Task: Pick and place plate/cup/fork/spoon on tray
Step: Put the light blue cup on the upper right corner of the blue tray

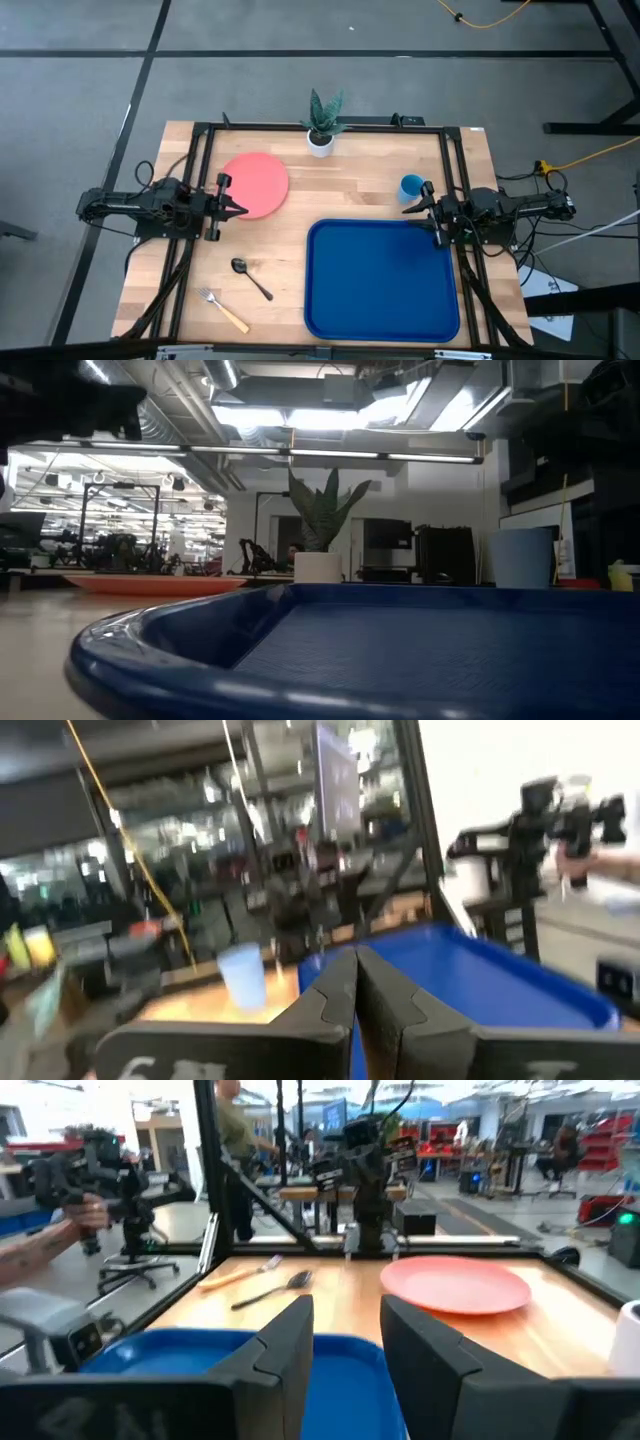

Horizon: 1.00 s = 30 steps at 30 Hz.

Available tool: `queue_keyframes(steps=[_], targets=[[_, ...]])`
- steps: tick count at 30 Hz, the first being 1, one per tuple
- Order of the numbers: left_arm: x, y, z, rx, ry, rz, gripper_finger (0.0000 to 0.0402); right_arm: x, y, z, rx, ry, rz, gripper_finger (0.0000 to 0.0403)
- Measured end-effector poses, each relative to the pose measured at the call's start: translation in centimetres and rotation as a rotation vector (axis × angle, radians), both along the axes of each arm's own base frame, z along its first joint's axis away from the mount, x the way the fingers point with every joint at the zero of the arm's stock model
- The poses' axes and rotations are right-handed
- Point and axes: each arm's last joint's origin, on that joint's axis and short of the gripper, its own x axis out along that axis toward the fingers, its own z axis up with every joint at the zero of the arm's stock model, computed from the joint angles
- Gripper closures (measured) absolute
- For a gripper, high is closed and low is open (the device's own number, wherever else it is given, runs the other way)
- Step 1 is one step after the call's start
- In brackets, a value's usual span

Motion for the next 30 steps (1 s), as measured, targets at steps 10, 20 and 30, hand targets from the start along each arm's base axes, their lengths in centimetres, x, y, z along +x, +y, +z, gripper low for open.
queue_keyframes(steps=[10,20,30], targets=[[0.0,0.0,0.1,-0.026,-0.012,0.002,0.0401,-0.1,-0.2,1.0,0.043,-0.096,-0.056,0.0279],[-0.1,0.1,0.3,-0.026,-0.026,0.013,0.0401,-3.0,-0.7,7.1,-0.246,-0.730,-0.248,0.0279],[0.0,0.6,0.1,-0.074,-0.006,0.198,0.0401,0.0,-2.3,14.6,-0.320,0.018,-0.799,0.0279]])
